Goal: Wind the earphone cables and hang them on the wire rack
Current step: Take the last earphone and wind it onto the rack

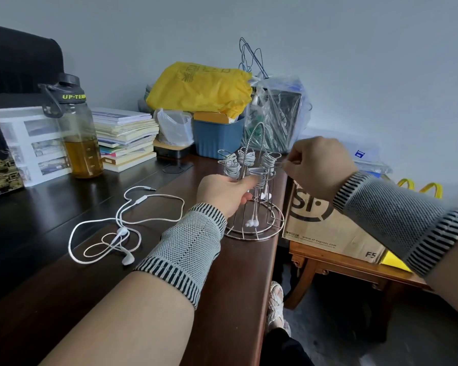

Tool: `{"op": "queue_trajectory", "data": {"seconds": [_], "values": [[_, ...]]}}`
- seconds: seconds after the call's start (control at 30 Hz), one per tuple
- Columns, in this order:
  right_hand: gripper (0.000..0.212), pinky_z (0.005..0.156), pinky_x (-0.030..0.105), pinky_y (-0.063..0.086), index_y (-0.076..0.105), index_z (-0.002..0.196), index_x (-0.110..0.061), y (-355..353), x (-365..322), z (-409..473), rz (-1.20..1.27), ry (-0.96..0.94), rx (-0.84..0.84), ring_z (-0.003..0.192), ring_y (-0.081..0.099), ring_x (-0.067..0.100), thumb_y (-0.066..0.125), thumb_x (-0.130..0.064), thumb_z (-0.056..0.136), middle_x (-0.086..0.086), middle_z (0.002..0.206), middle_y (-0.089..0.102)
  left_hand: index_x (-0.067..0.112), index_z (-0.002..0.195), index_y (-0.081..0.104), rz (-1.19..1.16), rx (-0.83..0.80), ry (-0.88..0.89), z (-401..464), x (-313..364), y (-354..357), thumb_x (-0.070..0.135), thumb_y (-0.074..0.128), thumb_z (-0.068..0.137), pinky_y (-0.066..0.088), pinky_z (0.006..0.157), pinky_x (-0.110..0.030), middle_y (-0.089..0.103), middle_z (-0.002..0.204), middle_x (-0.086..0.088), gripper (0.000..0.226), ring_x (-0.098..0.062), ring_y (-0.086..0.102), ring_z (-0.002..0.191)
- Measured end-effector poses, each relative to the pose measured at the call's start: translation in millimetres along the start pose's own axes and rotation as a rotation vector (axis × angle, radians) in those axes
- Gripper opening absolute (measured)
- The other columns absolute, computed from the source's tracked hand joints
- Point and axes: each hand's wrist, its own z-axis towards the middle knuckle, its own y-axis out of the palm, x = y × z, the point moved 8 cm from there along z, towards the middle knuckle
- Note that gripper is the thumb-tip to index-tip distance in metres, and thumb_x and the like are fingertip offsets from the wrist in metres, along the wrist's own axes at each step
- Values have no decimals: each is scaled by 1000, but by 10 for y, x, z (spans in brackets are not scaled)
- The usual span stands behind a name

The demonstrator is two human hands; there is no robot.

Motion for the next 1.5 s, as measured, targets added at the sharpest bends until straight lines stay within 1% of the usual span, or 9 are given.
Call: {"op": "queue_trajectory", "data": {"seconds": [0.13,0.3,0.47,0.7,1.03,1.13,1.27,1.4,1.5], "values": [[17,51,21,32,62,76,-15,98,-141,173,-54,-2,-158,73,55,19,62,-26,89,1,71,58,12,66,71,-15,-13,-17,17,-26,19,42,81,76,43,58,-25,73,66,-2,33,-5,56,50],[23,72,32,56,71,91,-6,236,-304,381,-29,16,-234,81,64,21,65,-28,88,8,85,68,10,68,71,-23,-20,-28,27,-28,15,41,80,77,41,49,-20,71,63,-1,34,-6,56,49],[39,86,38,56,68,104,-1,366,-504,457,33,23,-377,94,66,23,69,-35,85,11,101,69,10,71,69,-19,-19,-39,25,-36,-1,41,78,79,45,55,-23,72,64,1,33,-6,57,51],[26,79,30,56,72,101,-5,318,-558,326,95,5,-406,88,66,19,63,-27,89,9,100,71,10,69,69,-4,0,-11,7,-17,-16,41,77,81,45,53,-23,71,63,0,35,-6,56,49],[17,71,32,58,73,93,-10,343,-539,115,121,107,-151,76,66,19,61,-21,87,5,83,70,13,57,64,81,20,-2,0,5,5,39,72,84,43,56,-23,65,50,4,39,-5,53,44],[12,61,28,46,69,86,-12,291,-719,-87,-65,-88,55,74,59,23,59,-17,87,2,81,61,16,45,56,245,74,28,3,39,-57,25,68,86,38,52,-22,51,34,4,44,-15,52,43],[15,49,21,27,64,61,-13,202,-734,-321,-118,-242,375,54,56,26,77,-10,65,1,61,56,14,44,55,249,100,18,51,27,-91,14,68,82,42,53,-25,52,38,2,40,-21,54,46],[2,47,25,43,70,71,-15,298,-648,-450,36,-275,476,56,58,26,69,-14,72,0,62,61,13,59,64,256,8,30,43,54,-76,20,65,90,42,41,-15,62,51,0,32,-9,60,45],[9,54,28,49,73,81,-14,349,-622,-497,99,-286,514,60,62,26,68,-14,74,1,68,67,16,60,66,339,12,93,5,130,-103,21,62,92,53,58,-23,65,56,0,32,-14,67,58]]}}
